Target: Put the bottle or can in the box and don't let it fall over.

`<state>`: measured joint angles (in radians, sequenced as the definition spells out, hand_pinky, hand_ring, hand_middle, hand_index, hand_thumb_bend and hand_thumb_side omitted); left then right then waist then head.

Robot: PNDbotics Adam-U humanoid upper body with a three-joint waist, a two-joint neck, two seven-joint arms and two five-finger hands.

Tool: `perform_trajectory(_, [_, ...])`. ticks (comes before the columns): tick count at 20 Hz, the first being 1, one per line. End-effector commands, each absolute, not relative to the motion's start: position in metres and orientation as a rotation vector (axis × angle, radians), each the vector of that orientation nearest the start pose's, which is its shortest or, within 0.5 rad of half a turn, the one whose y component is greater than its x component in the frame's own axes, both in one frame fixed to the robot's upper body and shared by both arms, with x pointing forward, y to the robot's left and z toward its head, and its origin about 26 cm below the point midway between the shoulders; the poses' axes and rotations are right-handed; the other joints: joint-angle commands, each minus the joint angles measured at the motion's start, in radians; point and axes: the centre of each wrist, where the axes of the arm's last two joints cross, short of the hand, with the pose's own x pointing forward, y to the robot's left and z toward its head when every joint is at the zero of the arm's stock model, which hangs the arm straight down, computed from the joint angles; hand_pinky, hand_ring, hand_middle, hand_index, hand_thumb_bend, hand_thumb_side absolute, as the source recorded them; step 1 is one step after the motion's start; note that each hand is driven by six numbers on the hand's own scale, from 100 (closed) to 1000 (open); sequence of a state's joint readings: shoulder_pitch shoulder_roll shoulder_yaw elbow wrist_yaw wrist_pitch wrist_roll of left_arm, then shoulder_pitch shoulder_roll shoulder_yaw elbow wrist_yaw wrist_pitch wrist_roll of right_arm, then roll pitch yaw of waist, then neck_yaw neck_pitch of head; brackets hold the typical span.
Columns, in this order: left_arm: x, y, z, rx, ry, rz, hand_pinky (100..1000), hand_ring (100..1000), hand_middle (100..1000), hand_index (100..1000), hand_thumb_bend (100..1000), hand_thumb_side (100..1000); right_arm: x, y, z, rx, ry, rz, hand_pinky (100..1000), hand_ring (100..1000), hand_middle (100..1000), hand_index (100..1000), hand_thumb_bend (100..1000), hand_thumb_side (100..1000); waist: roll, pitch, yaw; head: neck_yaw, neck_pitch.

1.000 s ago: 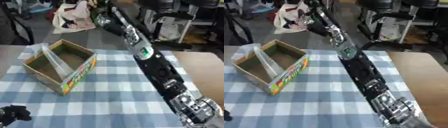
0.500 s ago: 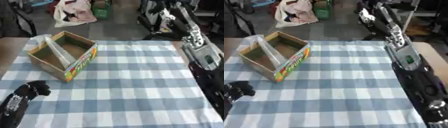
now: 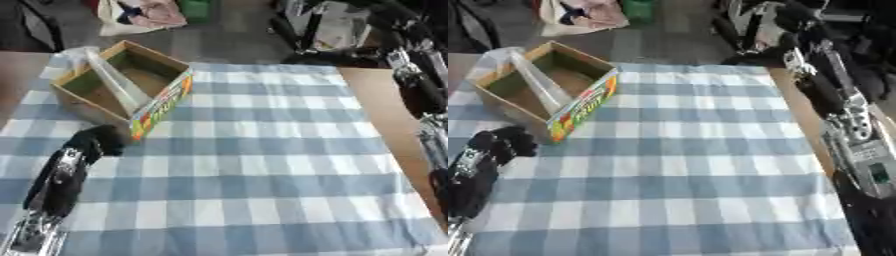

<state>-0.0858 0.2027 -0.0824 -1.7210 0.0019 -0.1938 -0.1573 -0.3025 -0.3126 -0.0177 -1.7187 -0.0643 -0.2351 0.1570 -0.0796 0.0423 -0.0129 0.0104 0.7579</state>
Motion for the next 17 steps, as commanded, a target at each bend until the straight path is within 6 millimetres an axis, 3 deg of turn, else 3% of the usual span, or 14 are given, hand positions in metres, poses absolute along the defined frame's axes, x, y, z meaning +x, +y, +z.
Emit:
perform_trajectory(1, [0.293,0.256,0.061,-0.034,-1.974,-0.413,702,698,661,803,221,1000,0.330,-0.280,0.135,-0.047,-2.206,0.452,730,1000,926,1000,100,680,0.005,-0.015,-0.011,0.035,0.012])
perform_trajectory(10, [0.285,0.253,0.050,-0.016,-1.951,-0.364,723,739,686,812,219,1000,0.313,-0.285,0.107,-0.068,-2.122,0.401,710,1000,885,1000,100,724,0.018,-0.010,-0.038,0.096,0.012])
perform_trajectory(17, [0.286,0.250,0.053,0.002,-1.976,-0.335,737,765,703,815,215,1000,0.300,-0.291,0.099,-0.064,-2.088,0.263,699,1000,874,1000,100,754,0.035,0.034,-0.049,0.108,0.011])
